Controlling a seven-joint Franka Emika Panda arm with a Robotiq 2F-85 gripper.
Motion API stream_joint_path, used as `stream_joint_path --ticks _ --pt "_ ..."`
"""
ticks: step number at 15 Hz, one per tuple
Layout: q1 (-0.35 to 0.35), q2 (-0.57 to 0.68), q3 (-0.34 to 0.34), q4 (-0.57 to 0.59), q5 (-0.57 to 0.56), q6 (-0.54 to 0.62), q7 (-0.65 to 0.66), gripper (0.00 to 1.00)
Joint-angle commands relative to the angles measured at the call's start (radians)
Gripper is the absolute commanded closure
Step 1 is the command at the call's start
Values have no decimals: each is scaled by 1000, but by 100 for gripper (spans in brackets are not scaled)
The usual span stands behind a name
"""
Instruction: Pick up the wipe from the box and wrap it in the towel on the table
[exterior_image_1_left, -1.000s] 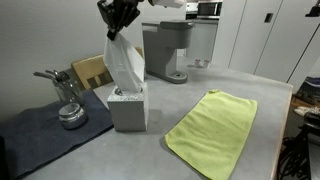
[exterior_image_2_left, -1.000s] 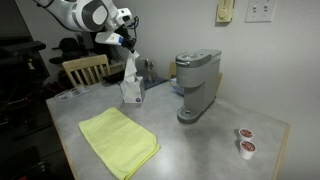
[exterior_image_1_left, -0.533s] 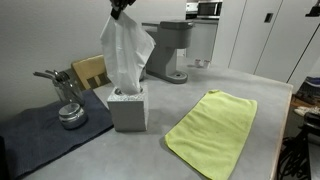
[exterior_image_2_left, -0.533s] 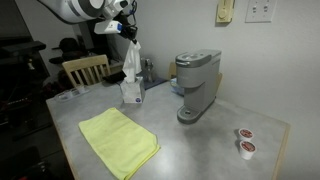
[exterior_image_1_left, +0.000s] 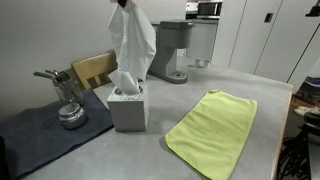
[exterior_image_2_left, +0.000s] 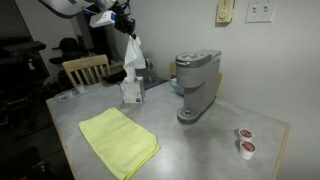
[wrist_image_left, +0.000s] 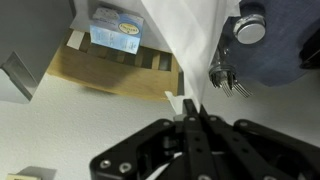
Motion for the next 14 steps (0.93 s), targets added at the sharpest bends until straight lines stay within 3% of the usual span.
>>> stream_joint_path --ticks 1,9,14 --pt "10 -70 -18 -44 -71 -85 74 100" --pt "-21 -197 24 -124 -32 -213 125 100" --pt "-44 -271 26 -248 -4 -146 69 100"
